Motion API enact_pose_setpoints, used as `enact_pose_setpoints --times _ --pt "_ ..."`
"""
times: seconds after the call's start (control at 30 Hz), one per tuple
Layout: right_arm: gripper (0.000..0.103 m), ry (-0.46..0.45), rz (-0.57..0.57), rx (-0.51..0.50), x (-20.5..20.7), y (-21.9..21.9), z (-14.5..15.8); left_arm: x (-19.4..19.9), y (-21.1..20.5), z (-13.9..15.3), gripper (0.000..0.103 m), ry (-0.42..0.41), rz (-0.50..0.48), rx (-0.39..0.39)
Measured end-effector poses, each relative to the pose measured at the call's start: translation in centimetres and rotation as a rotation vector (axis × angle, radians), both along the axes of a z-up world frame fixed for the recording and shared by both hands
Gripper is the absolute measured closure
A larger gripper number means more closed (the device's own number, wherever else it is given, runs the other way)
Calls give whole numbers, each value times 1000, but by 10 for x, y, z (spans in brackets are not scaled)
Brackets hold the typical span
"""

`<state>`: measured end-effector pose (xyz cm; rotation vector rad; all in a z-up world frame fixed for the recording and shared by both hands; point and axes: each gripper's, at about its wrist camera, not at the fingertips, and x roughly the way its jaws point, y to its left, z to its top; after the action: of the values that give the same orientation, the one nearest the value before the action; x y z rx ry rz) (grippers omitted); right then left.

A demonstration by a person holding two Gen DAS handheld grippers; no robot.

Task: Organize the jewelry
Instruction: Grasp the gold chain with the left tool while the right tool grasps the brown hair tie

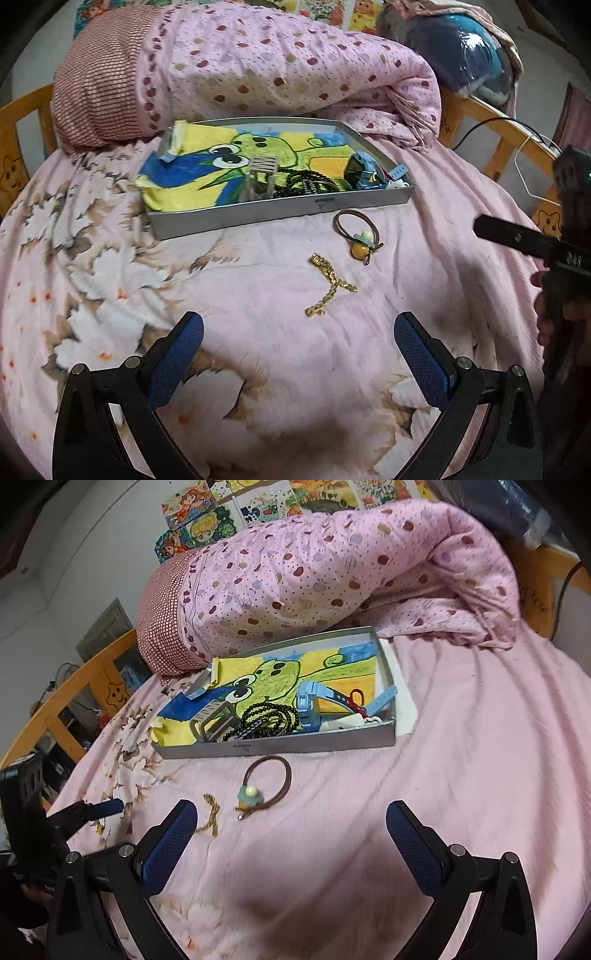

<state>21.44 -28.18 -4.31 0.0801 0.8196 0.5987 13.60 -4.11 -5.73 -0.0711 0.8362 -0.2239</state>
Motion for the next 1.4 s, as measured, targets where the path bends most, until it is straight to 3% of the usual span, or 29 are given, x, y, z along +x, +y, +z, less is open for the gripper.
enact_pose_setpoints --times 0.13,0.3,0.47,0.53,0.63,0.83,1.1,1.3,1.37,1.4 --pt "3 0 29 -11 18 6 -10 13 -8 -6 8 5 -35 9" --pt "28 13 65 -38 37 17 -24 30 -14 -17 26 36 -59 22" --pt "49 13 113 -66 49 31 -36 41 -19 -22 35 41 -63 21" --pt "56 16 141 -71 53 38 -39 48 -22 -23 47 44 -68 20" --pt "65 12 180 -87 58 47 -44 57 -25 -27 59 58 -70 5" --pt "73 28 216 -109 65 55 -54 70 -28 -34 78 85 -84 4" --pt "73 38 237 -160 68 63 -60 82 -29 -42 82 101 -64 5" --pt "74 12 251 -231 64 70 -62 88 -30 -45 91 99 -36 28" --pt "81 4 247 -244 63 71 -62 87 -29 -45 95 95 -29 37" --pt "90 5 248 -242 63 70 -62 87 -29 -45 95 93 -26 39"
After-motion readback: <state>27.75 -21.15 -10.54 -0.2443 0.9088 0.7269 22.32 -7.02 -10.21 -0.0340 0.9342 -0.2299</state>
